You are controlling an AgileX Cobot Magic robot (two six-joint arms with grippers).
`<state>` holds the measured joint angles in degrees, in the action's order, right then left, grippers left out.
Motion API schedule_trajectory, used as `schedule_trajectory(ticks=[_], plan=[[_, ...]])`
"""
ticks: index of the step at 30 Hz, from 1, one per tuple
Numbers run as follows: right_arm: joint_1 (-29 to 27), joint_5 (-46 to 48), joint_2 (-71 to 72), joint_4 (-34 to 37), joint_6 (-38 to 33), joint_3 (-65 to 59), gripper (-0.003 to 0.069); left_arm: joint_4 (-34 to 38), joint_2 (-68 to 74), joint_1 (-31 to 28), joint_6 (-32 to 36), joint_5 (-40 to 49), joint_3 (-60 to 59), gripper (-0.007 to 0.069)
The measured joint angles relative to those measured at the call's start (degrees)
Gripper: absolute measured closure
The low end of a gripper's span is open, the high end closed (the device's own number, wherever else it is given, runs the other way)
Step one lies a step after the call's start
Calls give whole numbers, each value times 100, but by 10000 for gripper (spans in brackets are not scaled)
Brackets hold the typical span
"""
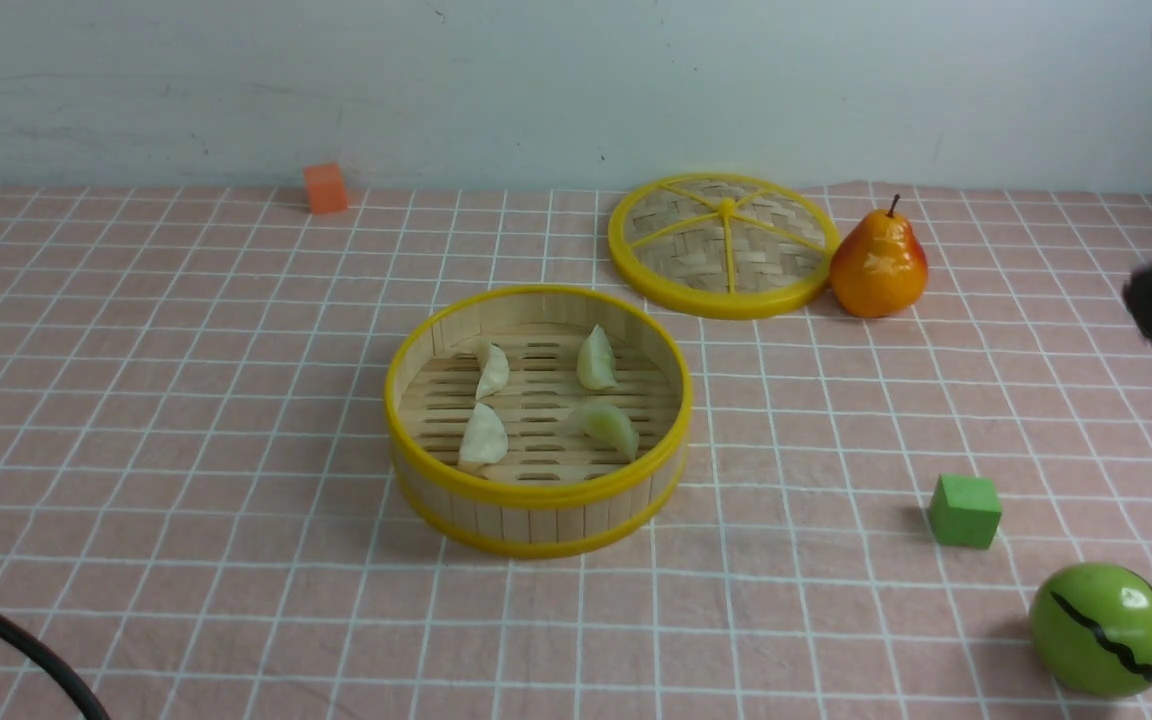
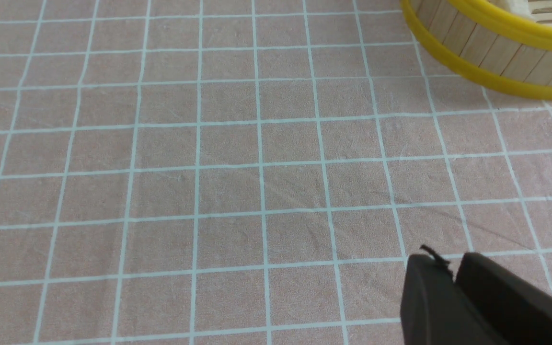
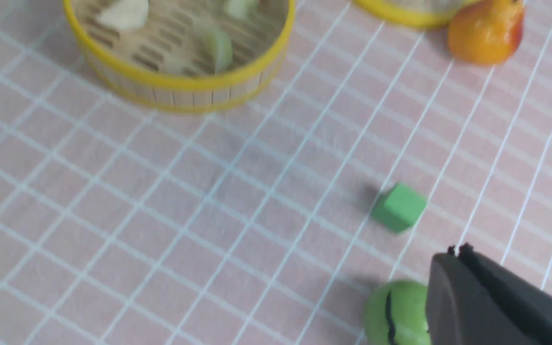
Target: Put the dumplings into the steamer on the table with the pink tablecloth.
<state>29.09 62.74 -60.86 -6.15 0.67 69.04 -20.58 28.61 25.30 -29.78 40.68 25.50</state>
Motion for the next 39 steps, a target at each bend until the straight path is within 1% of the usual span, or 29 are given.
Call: schedule_trajectory(ticks=[5,9,14,19,20,21,23,25,26,28,29,30,31,36,39], plan=[[0,-20,202,5,8,-1417,678,0,0,0,0,0,0,533],[0,-20,202,5,8,-2142,678,0,0,0,0,0,0,533],[29,-124,305,-52,27,-2714,676,0,0,0,0,5,0,525],[29,-350,1506,-214,27,-2838,671,-20,0,0,0,5,0,522],[29,-356,1564,-211,27,-2851,671,-20,0,0,0,5,0,522],[29,-401,2054,-243,27,-2921,670,-27,0,0,0,5,0,522],[8,-463,2495,-258,27,-3002,669,-27,0,0,0,5,0,522],[-228,-945,3321,-264,29,-3393,669,-27,0,0,0,5,0,522],[-252,-999,3445,-264,29,-3393,669,-27,0,0,0,5,0,522],[-651,-1810,4163,-252,29,-4007,666,-27,0,0,0,5,0,518],[-880,-2412,4500,-228,39,-4552,666,-27,0,0,0,5,0,517],[-1043,-2684,4719,-215,36,-4776,666,-27,0,0,0,5,0,515],[-1256,-3262,4971,-190,41,-5166,666,-27,0,0,0,5,0,515],[-2132,-5240,5869,-118,77,-6779,662,-27,0,0,0,5,0,512],[-2466,-5331,6116,-44,307,-7035,662,-27,0,0,0,5,0,510]])
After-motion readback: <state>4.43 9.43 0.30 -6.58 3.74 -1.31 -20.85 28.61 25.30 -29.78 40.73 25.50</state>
